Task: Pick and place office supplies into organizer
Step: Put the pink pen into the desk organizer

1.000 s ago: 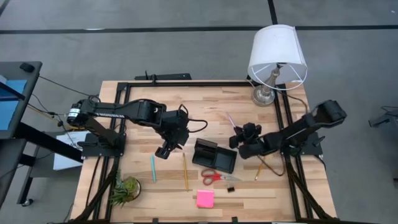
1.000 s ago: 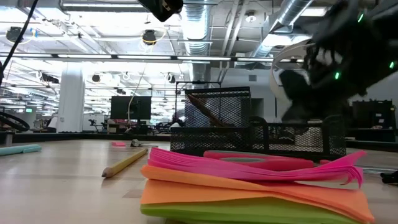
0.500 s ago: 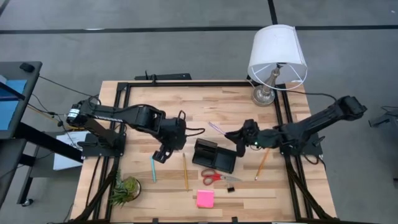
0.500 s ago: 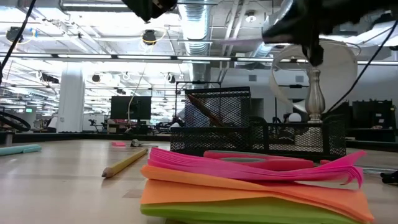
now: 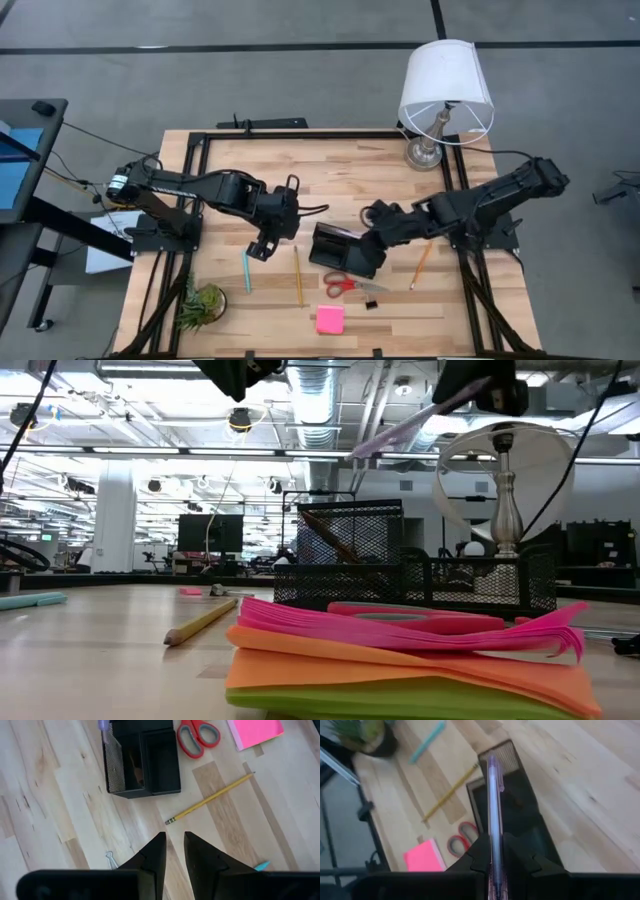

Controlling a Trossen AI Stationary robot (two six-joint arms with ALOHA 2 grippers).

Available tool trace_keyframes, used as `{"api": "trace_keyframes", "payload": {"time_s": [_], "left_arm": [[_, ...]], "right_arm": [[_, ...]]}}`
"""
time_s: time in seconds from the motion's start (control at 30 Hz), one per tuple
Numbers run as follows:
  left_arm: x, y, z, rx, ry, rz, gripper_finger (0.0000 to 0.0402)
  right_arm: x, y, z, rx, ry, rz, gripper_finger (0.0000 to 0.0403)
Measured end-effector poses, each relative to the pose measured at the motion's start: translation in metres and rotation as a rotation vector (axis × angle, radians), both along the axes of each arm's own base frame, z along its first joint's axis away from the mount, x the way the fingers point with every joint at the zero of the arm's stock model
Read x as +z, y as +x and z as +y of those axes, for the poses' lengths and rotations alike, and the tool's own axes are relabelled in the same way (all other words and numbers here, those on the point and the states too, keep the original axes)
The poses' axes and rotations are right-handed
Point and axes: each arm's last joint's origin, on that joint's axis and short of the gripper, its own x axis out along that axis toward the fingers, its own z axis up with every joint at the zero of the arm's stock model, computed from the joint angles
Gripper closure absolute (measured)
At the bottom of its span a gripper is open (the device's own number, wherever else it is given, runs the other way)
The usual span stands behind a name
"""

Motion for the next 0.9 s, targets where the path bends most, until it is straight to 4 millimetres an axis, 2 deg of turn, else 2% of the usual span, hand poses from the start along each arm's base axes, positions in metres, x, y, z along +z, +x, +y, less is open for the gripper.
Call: {"api": "trace_keyframes", "payload": {"time_s": [0.17, 0.33, 0.63, 0.77, 0.9], "left_arm": [[0.0, 0.0, 0.0, -0.003, -0.003, 0.001, 0.0341], [0.0, 0.0, -0.001, -0.029, 0.006, -0.002, 0.0341], [0.0, -0.001, 0.0, -0.072, 0.027, 0.003, 0.0341], [-0.002, -0.002, 0.0, -0.075, 0.031, 0.022, 0.0341], [-0.004, -0.007, 0.001, -0.059, 0.031, 0.085, 0.0341]], "right_arm": [[0.002, 0.028, -0.007, 0.007, 0.065, 0.198, 0.0374], [0.001, 0.059, -0.019, 0.044, 0.134, 0.324, 0.0374], [0.001, 0.096, -0.047, 0.064, 0.208, 0.565, 0.0374], [-0.008, 0.11, -0.061, 0.048, 0.234, 0.664, 0.0366], [-0.018, 0.126, -0.068, 0.068, 0.334, 0.669, 0.0341]]}}
